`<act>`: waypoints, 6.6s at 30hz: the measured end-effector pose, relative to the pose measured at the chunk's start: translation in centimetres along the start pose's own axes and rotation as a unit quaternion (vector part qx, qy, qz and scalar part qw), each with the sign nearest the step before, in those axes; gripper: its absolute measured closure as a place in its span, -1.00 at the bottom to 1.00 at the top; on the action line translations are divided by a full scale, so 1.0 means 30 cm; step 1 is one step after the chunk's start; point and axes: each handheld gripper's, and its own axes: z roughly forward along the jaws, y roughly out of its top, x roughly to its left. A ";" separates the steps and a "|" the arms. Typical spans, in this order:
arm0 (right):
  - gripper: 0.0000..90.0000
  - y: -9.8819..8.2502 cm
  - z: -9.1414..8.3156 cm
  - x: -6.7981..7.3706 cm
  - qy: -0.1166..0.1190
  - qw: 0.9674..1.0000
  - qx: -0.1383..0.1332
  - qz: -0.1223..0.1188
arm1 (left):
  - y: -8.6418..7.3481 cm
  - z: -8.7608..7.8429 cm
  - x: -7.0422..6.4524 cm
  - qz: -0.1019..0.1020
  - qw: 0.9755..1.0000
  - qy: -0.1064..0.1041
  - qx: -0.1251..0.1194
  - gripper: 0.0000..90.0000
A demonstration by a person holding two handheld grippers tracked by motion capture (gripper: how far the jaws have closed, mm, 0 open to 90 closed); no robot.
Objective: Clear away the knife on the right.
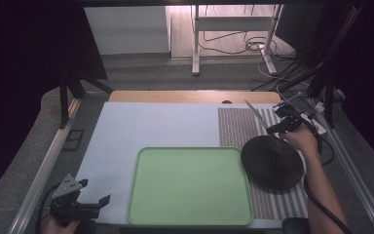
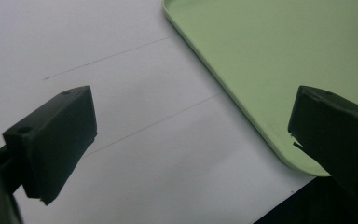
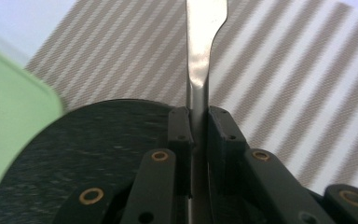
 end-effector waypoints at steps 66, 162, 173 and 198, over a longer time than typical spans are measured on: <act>0.67 -0.162 0.107 0.715 0.133 0.978 0.050 -0.155 | 0.005 0.004 -0.007 0.013 1.000 0.001 0.003 -0.96; -0.95 -0.218 0.089 0.600 0.055 0.990 -0.055 -0.120 | 0.004 0.005 -0.005 0.011 1.000 0.001 0.007 -0.95; -0.99 -0.256 0.054 0.583 0.040 0.988 -0.084 -0.124 | 0.004 0.005 -0.005 0.009 1.000 0.001 0.006 -0.95; -0.99 -0.338 -0.003 0.540 0.031 0.990 -0.102 -0.095 | 0.003 0.004 -0.004 0.006 1.000 0.002 0.007 -0.95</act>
